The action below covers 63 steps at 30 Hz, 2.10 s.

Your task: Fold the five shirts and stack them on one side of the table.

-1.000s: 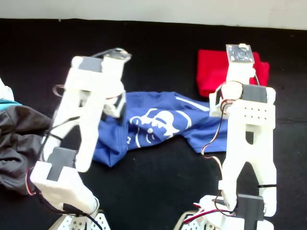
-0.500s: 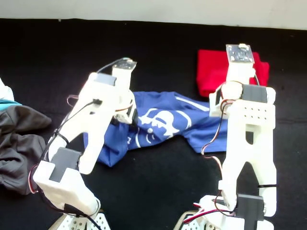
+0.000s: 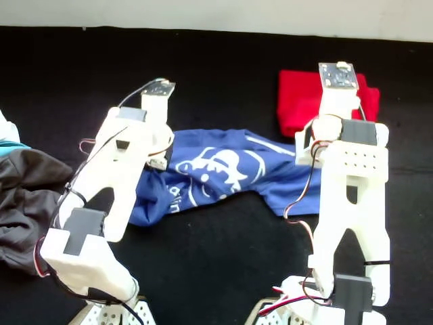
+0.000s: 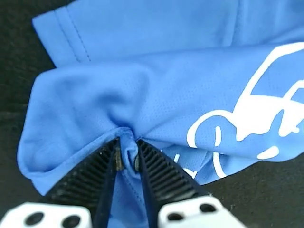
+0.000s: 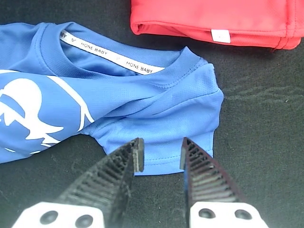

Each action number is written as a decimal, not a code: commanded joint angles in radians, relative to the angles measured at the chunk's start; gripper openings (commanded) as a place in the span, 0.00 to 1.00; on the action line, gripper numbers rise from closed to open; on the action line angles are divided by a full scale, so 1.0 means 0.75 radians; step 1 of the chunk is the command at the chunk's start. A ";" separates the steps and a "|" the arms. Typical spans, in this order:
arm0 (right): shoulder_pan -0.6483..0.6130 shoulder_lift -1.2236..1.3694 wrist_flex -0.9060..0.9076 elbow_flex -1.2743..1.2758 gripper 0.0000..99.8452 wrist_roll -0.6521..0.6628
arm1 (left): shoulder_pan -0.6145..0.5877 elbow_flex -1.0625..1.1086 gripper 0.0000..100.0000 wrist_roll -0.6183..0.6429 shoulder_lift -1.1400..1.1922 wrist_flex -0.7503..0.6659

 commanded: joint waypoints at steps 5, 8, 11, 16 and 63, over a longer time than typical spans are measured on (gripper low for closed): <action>-0.013 -0.054 0.017 -0.015 0.14 0.002 | -0.157 -0.345 0.01 -0.029 -0.026 0.421; -0.015 -0.054 0.007 -0.015 0.14 0.002 | -0.202 -0.545 0.01 -0.180 -0.015 0.646; -0.044 -0.048 0.005 -0.015 0.14 0.002 | -0.199 -0.627 0.01 -0.274 -0.011 0.784; -0.120 -0.048 0.005 -0.015 0.14 0.000 | -0.204 -0.580 0.02 -0.309 -0.011 0.792; -1.001 2.080 0.109 -2.282 0.24 -0.108 | -0.674 -0.095 0.01 -0.595 -0.026 0.710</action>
